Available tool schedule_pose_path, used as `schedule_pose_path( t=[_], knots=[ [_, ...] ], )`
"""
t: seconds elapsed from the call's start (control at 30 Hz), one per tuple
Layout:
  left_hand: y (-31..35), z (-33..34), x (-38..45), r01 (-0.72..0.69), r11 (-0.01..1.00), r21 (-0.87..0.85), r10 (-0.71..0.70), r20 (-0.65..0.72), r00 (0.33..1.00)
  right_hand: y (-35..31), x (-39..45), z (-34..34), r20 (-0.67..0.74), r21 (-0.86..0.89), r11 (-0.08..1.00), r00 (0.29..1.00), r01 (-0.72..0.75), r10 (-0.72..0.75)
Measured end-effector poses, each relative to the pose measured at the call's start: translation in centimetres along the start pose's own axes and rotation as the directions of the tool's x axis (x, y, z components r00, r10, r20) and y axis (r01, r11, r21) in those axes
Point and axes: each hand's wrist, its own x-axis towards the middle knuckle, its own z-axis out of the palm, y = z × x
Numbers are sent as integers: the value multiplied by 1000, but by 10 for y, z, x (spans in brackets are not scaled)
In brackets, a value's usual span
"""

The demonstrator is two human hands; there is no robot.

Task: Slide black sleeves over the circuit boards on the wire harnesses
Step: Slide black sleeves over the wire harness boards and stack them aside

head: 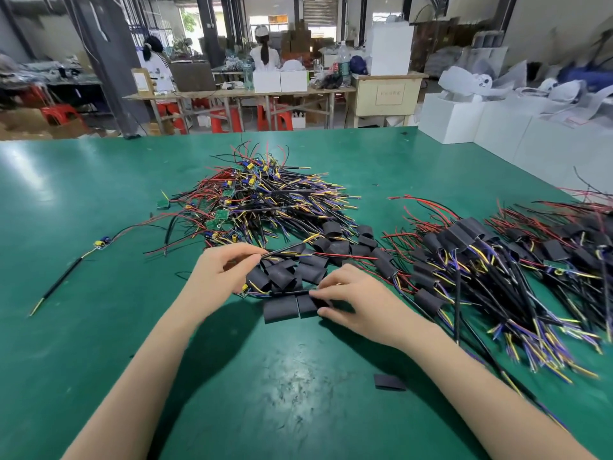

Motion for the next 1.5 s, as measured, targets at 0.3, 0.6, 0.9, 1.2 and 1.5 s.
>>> schedule_pose_path(
  t=[0.3, 0.6, 0.9, 1.2, 1.5],
  knots=[
    [-5, 0, 0, -3, 1000, -17, 4, 36, 999, 1, 2, -9, 60, 52, 994, 994, -91, 88],
    [3, -2, -6, 100, 987, -126, -87, 103, 991, 24, -8, -34, -270, 3, 972, 936, -235, 227],
    [13, 2, -11, 141, 979, -144, -108, 216, 970, 25, -6, -28, -293, -32, 994, 952, -100, 86],
    [21, 30, -18, 126, 988, -87, -93, 312, 945, 6, -1, -14, -228, -231, 969, 964, 82, -136],
    [12, 5, -17, -75, 943, 325, -76, 430, 900, 14, -8, -18, -232, -261, 963, 973, -65, 3]
  ],
)
